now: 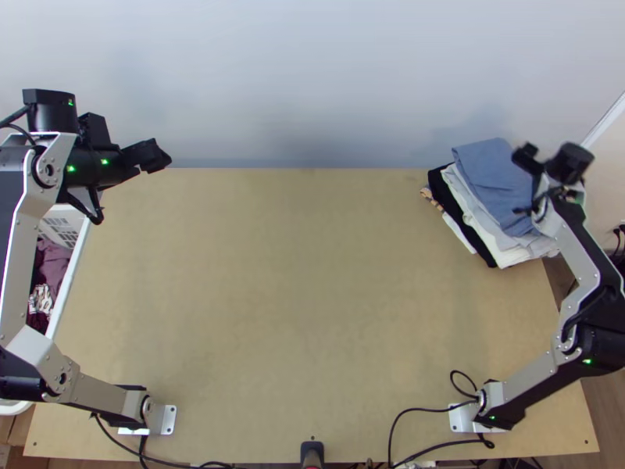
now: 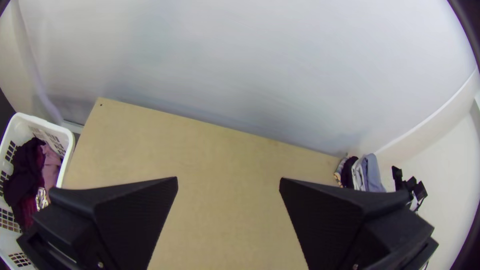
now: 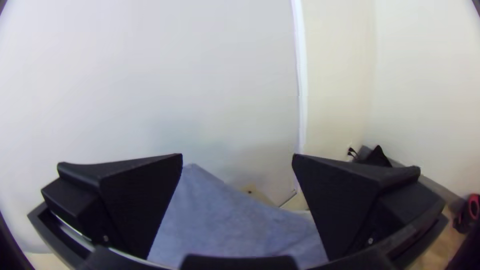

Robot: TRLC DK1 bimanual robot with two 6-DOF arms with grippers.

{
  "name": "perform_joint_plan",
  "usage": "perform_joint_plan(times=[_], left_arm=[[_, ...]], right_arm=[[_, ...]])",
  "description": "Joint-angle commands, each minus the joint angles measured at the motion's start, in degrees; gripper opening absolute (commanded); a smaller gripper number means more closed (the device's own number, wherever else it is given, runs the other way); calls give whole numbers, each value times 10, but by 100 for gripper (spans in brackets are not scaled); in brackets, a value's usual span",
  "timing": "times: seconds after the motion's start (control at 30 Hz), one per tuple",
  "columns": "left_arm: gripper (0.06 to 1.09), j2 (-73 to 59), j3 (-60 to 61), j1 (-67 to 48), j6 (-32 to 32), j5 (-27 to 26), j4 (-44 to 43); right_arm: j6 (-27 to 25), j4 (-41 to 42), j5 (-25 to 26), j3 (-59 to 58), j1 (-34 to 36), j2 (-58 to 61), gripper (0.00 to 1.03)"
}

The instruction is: Fold the t-shirt

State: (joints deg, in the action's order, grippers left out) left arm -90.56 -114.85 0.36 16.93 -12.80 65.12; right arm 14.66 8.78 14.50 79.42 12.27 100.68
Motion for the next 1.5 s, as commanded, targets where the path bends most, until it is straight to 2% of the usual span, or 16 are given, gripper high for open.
perform_joint_plan(times=[0.0,0.17,0.33,0.47,0.57,0.67,0.73,0.83,0.93,1.0,1.13,1.33,1.47], left_arm=[[105,25,8,8,7,2,4],[105,30,5,17,6,1,4],[105,40,2,24,6,2,4],[105,49,-14,36,9,1,4],[105,56,-38,51,14,1,2],[105,78,-44,71,18,2,-28],[105,97,-39,86,20,17,-64],[105,139,-21,88,14,86,-135],[105,209,53,112,-7,111,-245],[105,263,117,142,-17,117,-316],[105,380,257,185,-63,168,-469],[105,540,451,272,-92,171,-596],[105,645,587,287,-121,170,-660]], right_arm=[[-28,13,13,32,-28,45,99],[-57,16,26,84,-46,138,99],[-139,-47,45,147,-70,220,99],[-142,-52,47,159,-77,145,99],[-141,-84,47,182,-79,65,99],[-142,-89,44,190,-85,-32,99],[-140,-74,41,188,-89,-98,99],[-126,-54,24,190,-95,-174,99],[-86,-52,3,188,-87,-233,99],[-69,-47,-33,183,-80,-274,99],[-68,-49,-102,140,-79,-368,99],[-75,95,-133,-107,-85,-561,99],[-87,113,-150,-257,-93,-666,99]])
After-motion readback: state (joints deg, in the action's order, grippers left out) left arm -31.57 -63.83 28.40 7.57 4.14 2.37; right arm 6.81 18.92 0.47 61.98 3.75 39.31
